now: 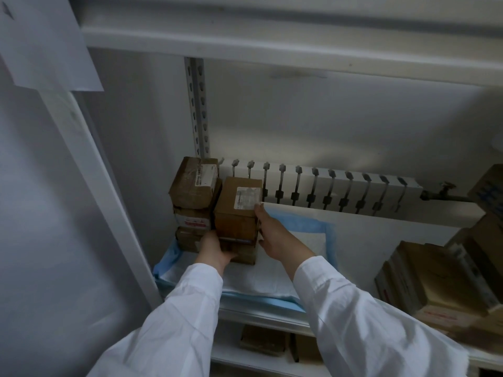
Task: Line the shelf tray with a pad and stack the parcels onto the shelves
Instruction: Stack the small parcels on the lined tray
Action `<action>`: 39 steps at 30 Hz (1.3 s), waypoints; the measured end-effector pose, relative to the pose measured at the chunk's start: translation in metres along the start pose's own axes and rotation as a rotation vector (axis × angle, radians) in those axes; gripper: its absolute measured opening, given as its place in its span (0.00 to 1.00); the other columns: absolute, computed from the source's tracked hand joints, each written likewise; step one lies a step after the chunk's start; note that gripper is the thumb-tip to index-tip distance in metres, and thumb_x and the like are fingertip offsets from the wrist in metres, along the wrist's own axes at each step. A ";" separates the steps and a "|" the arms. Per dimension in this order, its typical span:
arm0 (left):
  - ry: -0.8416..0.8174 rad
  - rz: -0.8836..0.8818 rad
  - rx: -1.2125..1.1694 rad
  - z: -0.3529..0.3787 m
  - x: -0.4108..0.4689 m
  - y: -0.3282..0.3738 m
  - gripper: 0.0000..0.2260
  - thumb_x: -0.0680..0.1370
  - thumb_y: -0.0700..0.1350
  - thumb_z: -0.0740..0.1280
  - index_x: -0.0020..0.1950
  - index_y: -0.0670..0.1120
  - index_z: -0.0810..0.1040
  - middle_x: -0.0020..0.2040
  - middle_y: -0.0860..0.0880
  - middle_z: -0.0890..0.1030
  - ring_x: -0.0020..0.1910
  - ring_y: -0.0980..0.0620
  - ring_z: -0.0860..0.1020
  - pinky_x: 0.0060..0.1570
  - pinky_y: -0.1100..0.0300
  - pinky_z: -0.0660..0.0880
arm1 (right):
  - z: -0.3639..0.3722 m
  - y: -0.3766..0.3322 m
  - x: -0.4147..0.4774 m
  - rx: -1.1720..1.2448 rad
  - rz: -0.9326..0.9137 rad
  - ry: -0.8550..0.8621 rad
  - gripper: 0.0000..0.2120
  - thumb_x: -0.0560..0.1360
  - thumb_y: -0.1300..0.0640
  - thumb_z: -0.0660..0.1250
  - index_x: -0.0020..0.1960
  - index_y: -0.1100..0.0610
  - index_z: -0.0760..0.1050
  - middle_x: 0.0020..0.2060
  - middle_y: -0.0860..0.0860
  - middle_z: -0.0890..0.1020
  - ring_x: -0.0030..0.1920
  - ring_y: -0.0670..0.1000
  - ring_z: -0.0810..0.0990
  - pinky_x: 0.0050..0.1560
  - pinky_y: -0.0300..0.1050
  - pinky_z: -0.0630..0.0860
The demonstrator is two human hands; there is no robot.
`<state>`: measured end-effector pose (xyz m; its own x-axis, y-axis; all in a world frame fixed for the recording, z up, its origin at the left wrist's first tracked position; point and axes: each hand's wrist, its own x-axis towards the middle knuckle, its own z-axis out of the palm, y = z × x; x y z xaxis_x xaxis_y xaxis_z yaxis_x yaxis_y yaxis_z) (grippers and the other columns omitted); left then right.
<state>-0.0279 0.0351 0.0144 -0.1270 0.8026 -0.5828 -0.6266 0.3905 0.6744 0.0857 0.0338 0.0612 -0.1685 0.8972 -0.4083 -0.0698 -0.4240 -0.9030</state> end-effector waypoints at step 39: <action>-0.206 -0.347 0.239 0.189 -0.084 -0.168 0.13 0.76 0.47 0.61 0.54 0.39 0.73 0.53 0.39 0.73 0.50 0.41 0.72 0.52 0.51 0.67 | -0.234 -0.004 -0.119 -0.236 -0.231 0.660 0.16 0.80 0.54 0.59 0.66 0.56 0.71 0.63 0.55 0.75 0.61 0.54 0.73 0.53 0.43 0.67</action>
<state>0.2335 -0.0129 0.0363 0.2292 0.6693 -0.7067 -0.4076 0.7253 0.5548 0.3360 -0.0424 0.0822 0.4563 0.8799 -0.1328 0.1945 -0.2442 -0.9500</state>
